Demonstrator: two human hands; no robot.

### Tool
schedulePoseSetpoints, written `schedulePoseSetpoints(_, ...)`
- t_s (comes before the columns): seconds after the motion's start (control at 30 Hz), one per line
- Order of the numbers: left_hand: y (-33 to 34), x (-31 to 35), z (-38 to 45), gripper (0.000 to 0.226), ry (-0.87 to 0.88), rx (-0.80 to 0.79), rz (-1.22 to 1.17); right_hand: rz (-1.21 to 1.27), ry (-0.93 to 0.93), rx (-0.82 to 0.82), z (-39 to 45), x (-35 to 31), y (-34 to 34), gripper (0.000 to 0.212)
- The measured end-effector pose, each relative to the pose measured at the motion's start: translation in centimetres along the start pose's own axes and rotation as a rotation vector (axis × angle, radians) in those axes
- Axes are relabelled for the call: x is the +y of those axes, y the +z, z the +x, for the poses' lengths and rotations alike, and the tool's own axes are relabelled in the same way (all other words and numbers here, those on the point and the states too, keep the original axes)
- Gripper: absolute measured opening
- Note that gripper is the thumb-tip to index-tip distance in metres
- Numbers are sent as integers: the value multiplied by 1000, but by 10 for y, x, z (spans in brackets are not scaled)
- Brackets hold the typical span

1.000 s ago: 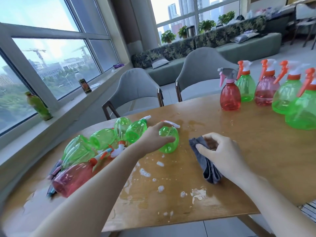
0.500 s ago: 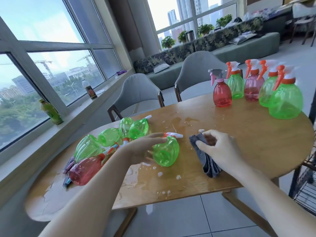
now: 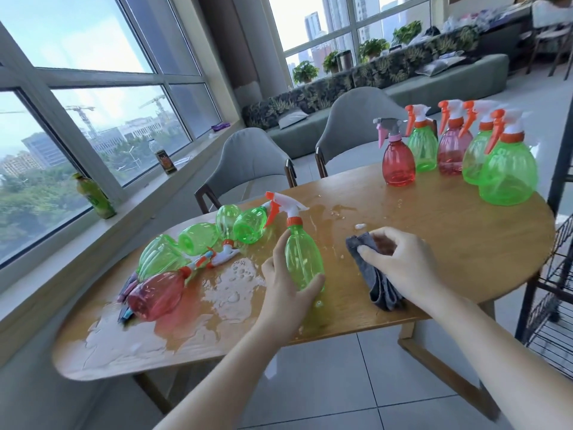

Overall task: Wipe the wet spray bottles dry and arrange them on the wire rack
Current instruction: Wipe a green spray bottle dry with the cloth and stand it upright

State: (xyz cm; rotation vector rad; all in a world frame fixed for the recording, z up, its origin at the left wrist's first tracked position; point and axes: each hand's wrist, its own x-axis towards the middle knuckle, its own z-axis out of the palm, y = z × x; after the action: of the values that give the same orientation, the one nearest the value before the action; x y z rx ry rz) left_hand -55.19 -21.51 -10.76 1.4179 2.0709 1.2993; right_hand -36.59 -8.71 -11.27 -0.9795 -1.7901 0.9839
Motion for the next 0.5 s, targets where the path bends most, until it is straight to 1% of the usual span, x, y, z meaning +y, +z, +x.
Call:
schedulePoseSetpoints(0.1,17,5,-16,112,28,138,7,327,88,-105,-10,-9,5,15)
schedulePoseSetpoints(0.2,25,6,-17,119,1,192,-9,676,231,-307,-19,-23,5,15)
schedulePoseSetpoints(0.23,27,5,-16,120,-5,192,0,723,250,-359,-20,-25,4,18)
schedulePoseSetpoints(0.3,29,5,-15,123,-4,171,41,732,258,-431,-22,-28,3,33)
schedulePoseSetpoints(0.33,29,4,-15,125,1,149,60,721,259,-451,-22,-29,3,40)
schedulePoseSetpoints(0.4,26,1,-15,124,28,83,64,712,261,-460,-20,-29,2,44)
schedulePoseSetpoints(0.43,23,0,-15,119,61,52,57,713,262,-456,-19,-29,1,43)
schedulePoseSetpoints(0.5,15,-5,-14,102,137,18,54,715,275,-448,-15,-30,-1,38)
